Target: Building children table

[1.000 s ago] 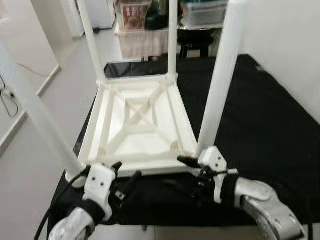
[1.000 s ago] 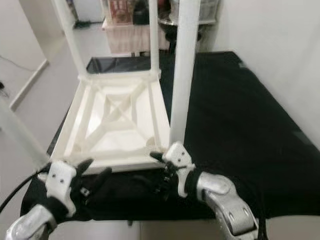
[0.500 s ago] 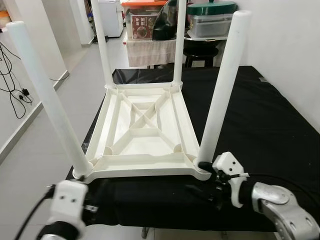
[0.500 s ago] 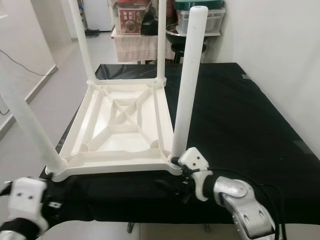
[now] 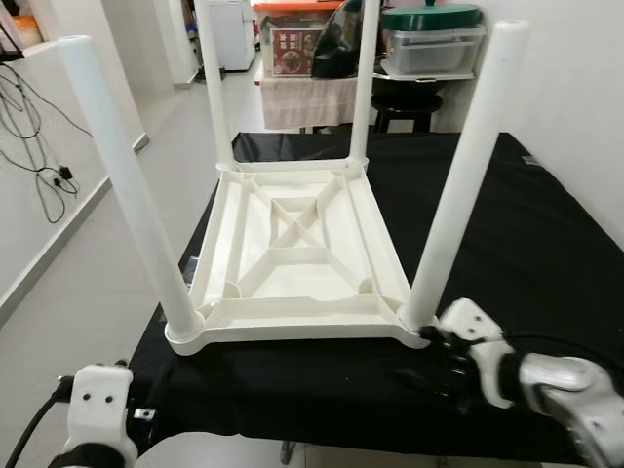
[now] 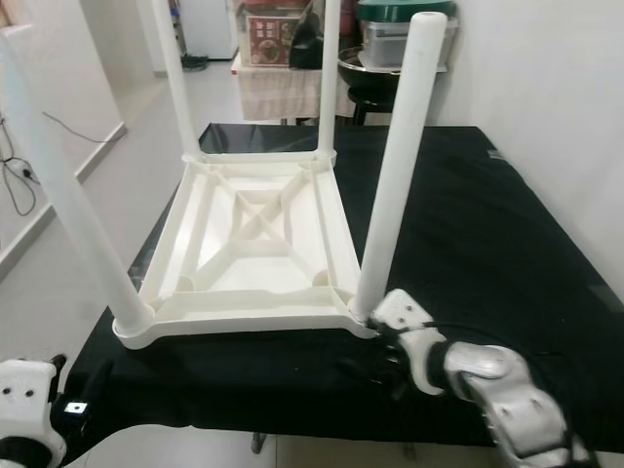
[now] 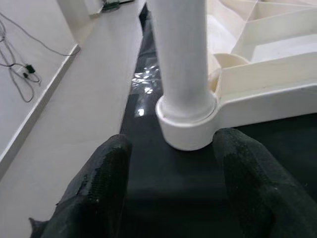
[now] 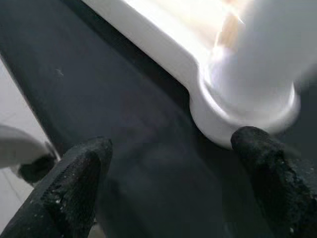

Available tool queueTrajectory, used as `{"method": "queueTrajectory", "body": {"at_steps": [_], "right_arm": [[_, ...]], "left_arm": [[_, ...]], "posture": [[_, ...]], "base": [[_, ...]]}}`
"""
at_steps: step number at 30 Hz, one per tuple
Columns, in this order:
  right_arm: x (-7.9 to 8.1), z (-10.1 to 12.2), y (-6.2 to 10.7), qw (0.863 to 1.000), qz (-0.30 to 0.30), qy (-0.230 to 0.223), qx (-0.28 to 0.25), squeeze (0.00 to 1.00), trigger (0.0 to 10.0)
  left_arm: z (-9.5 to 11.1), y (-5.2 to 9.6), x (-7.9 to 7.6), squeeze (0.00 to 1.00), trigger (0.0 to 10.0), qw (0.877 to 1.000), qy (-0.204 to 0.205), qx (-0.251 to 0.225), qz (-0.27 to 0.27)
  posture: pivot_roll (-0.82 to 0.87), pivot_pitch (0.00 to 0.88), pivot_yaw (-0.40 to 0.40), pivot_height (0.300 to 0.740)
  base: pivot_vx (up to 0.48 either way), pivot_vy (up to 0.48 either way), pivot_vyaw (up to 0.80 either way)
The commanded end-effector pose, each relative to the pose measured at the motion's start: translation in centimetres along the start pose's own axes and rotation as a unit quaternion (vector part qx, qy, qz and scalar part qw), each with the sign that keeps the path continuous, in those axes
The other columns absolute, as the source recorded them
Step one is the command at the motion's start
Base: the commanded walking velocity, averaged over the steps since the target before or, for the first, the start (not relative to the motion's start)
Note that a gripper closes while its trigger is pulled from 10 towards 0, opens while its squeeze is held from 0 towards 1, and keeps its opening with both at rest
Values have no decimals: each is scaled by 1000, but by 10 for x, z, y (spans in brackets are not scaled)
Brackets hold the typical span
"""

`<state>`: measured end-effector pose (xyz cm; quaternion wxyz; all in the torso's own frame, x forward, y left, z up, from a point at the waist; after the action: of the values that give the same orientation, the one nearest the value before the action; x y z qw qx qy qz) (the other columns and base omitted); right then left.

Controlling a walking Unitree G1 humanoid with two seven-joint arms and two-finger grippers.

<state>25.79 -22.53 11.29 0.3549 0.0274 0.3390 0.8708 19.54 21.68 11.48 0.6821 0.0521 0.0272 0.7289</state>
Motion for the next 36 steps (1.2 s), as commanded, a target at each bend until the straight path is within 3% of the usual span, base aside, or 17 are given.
{"method": "queueTrajectory", "body": {"at_steps": [1,8,10,11,15,21,29,32,36], "right_arm": [[4,-3,1,1000,10,-8,7,0,10000],[-14,-9,3,997,-44,-51,34,0,10000],[-24,12,6,997,-61,-33,-29,0,10000],[-24,12,6,997,-61,-33,-29,0,10000],[-27,57,18,986,-43,-25,-156,0,10000],[-30,67,20,983,-47,-19,-174,0,10000],[-40,102,26,969,-47,8,-242,0,10000],[-54,133,31,951,-74,-3,-301,0,10000],[-55,149,39,939,-55,-6,-340,0,10000]], "left_arm": [[-3,-1,-3,0,10000,1000,0,4,-10],[-1,-5,-5,0,10000,1000,-1,-8,-23],[1,-6,-6,0,10000,1000,-1,-12,-26],[1,-6,-6,0,10000,1000,-1,-12,-26],[4,-10,-4,0,10000,1000,-6,-18,-25],[7,-14,-4,0,10000,999,-9,-25,-26],[16,-23,-6,0,10000,998,-17,-43,-36],[18,-31,-8,0,10000,998,-20,-49,-42],[22,-36,-9,0,10000,997,-18,-58,-43]], "posture": [[-16,27,16,740],[-17,30,16,740],[-17,33,17,740],[-17,33,17,740],[-17,34,19,740],[-17,34,19,740],[-21,29,28,740],[-27,25,24,740],[-28,25,21,740]], "base": [[0,0,0],[0,0,0],[0,0,0],[0,0,0],[0,0,0],[0,0,0],[0,0,0],[0,0,0],[0,0,0]]}}
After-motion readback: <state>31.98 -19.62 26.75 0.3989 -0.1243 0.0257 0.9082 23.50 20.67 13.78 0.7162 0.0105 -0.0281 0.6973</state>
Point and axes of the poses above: a point about 5 cm out from each wrist's last joint towards the gripper, its own y axis pointing back from the gripper into the wrist, its own z axis along the axis of the wrist's last joint, x = y × z, the point moved 3 cm from there along -y, pointing out of the wrist towards the gripper, and after that the axes turned 6 degrees about y, right-handed, at the moved point
